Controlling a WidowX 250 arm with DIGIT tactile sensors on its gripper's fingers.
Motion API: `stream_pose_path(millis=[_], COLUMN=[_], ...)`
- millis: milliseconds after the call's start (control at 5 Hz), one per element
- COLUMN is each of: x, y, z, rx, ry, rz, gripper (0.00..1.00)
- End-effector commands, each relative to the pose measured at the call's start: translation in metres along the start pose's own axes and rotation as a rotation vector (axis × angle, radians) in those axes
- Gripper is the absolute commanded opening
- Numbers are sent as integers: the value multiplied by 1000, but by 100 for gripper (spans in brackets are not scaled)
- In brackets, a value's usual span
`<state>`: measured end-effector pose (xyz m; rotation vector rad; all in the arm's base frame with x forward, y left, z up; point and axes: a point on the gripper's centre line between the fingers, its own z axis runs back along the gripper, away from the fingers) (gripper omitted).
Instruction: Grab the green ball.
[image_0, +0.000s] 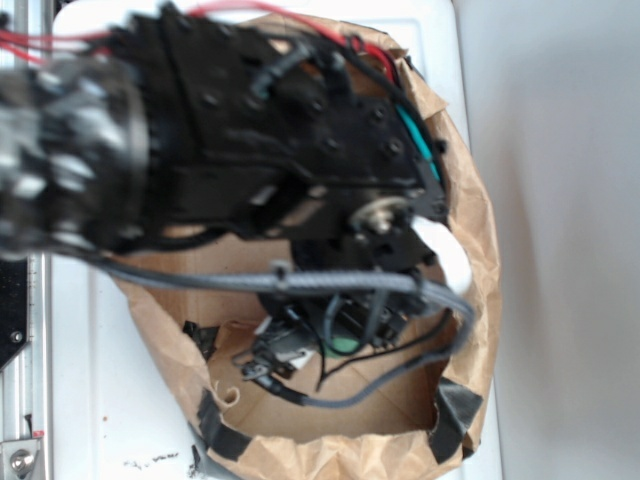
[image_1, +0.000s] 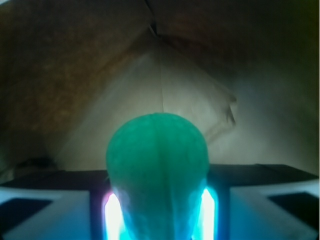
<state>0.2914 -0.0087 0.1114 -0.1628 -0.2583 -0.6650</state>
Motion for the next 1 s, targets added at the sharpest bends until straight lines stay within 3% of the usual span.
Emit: stream_pose_path(millis=[0,200,800], x=[-3,-11,-20], y=[11,5,-4], z=[64,74,84], rx=[294,344,365], ry=[111,99,-22], rz=[372,426,457], gripper=[0,0,0])
